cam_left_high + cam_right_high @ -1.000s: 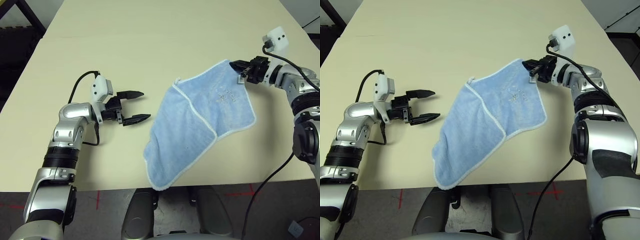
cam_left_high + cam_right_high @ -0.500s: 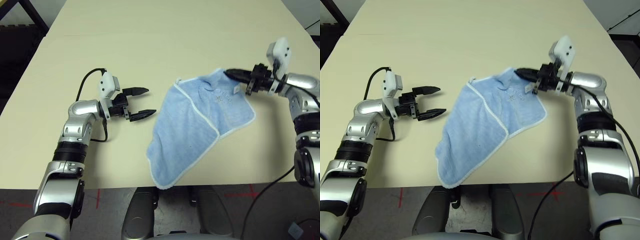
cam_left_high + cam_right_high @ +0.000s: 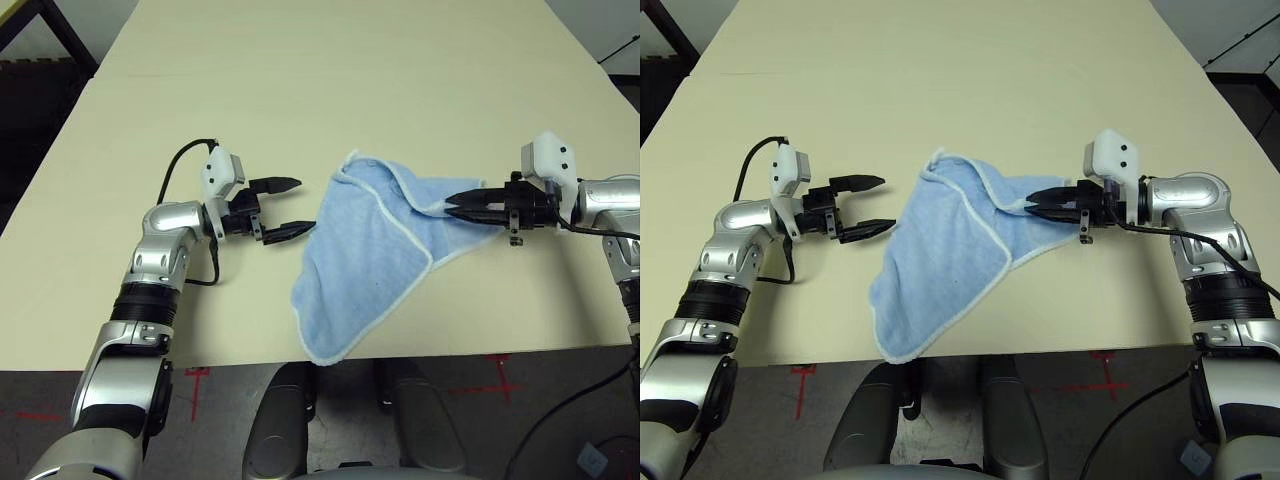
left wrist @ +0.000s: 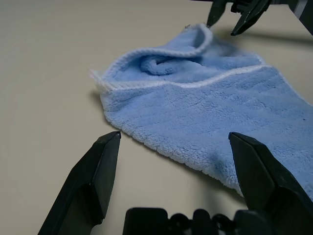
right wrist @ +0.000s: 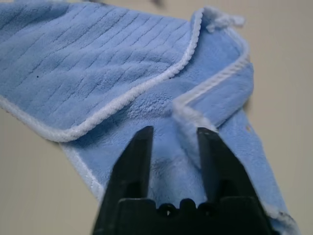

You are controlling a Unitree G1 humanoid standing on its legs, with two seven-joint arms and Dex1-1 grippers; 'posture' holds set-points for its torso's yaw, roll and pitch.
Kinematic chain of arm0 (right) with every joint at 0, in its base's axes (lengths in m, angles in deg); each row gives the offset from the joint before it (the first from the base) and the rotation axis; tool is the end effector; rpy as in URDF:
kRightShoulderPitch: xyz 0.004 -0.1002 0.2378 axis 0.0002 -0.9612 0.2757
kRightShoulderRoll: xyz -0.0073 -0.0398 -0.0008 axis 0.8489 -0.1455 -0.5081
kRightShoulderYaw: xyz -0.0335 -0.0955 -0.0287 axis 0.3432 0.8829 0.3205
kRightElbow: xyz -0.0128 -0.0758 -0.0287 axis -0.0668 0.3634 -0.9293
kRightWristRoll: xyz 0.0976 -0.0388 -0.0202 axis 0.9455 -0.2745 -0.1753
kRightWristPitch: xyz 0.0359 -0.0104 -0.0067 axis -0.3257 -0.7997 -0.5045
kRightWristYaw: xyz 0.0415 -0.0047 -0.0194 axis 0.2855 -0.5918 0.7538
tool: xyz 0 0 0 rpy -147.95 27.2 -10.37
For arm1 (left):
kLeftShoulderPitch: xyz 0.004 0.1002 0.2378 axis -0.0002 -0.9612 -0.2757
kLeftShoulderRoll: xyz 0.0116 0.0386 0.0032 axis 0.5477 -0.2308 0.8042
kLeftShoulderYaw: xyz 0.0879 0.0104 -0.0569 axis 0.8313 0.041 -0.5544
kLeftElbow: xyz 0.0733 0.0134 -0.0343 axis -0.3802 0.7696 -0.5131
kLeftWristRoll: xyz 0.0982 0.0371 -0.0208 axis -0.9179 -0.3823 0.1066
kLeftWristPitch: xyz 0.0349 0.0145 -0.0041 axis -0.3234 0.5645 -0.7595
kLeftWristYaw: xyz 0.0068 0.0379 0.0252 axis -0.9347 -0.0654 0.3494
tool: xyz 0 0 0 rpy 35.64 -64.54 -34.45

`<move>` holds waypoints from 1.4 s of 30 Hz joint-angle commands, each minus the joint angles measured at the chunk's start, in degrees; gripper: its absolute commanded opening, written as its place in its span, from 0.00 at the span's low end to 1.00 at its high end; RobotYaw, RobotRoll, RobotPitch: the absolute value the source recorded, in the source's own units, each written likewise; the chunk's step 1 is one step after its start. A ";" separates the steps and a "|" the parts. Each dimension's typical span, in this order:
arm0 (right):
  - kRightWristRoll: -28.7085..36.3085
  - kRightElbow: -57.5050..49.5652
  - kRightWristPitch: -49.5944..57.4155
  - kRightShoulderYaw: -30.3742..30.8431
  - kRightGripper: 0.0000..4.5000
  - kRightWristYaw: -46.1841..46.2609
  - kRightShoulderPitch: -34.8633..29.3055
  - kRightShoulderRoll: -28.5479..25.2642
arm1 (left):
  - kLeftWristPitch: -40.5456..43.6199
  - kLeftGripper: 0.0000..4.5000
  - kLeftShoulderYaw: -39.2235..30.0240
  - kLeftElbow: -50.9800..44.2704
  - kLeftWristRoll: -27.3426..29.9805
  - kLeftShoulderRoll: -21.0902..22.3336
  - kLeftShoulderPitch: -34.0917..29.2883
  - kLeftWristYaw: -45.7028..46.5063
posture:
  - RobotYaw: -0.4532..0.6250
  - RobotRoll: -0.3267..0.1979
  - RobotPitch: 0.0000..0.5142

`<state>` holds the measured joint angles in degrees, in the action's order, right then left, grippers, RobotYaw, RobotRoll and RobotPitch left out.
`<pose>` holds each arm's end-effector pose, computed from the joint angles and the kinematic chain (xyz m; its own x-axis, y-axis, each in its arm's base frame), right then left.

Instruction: Fold the towel and set it aside.

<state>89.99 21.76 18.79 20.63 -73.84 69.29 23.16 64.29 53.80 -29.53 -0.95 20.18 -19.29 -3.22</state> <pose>0.3038 -0.2784 0.2076 0.4139 0.8436 -0.3422 -0.8707 0.2572 -0.4192 0.3212 0.2381 0.1572 0.3590 -0.9290 -0.0896 0.9026 0.3211 0.2868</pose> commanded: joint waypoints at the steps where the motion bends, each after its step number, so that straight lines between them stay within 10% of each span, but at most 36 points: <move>1: 0.66 1.06 0.43 0.20 0.77 -1.13 1.63 -1.60 | -0.21 1.00 0.86 -0.20 -0.65 -0.26 -0.74 -0.47 | 0.45 0.62 0.33; 4: 0.64 2.05 0.78 0.73 0.99 -0.94 2.97 -1.11 | -0.18 1.00 0.93 -0.13 -0.64 -0.32 -0.58 -0.45 | 0.45 0.62 0.33; 23: -12.70 36.92 -19.10 9.46 0.99 -0.46 22.79 4.66 | 2.08 1.00 0.62 -2.17 -0.25 1.32 -1.85 -0.96 | 0.48 0.62 0.37; 27: -13.54 39.71 -20.92 9.26 0.81 -0.37 24.37 6.04 | 2.73 1.00 0.43 -2.88 -0.13 1.90 -2.06 -0.97 | 0.49 0.62 0.37; 36: -11.85 39.54 -20.25 7.56 0.04 -3.18 24.93 5.51 | 3.13 1.00 0.53 -2.60 -0.15 2.60 -1.82 -1.33 | 0.48 0.62 0.35; 42: -9.29 36.16 -18.54 5.40 0.00 -4.44 23.77 3.40 | 3.07 1.00 0.74 -1.04 -0.51 2.59 -0.71 -1.98 | 0.47 0.62 0.32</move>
<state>79.40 59.63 -0.75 27.10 -77.31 94.08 27.58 67.18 54.04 -31.17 -0.90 22.34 -20.09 -4.43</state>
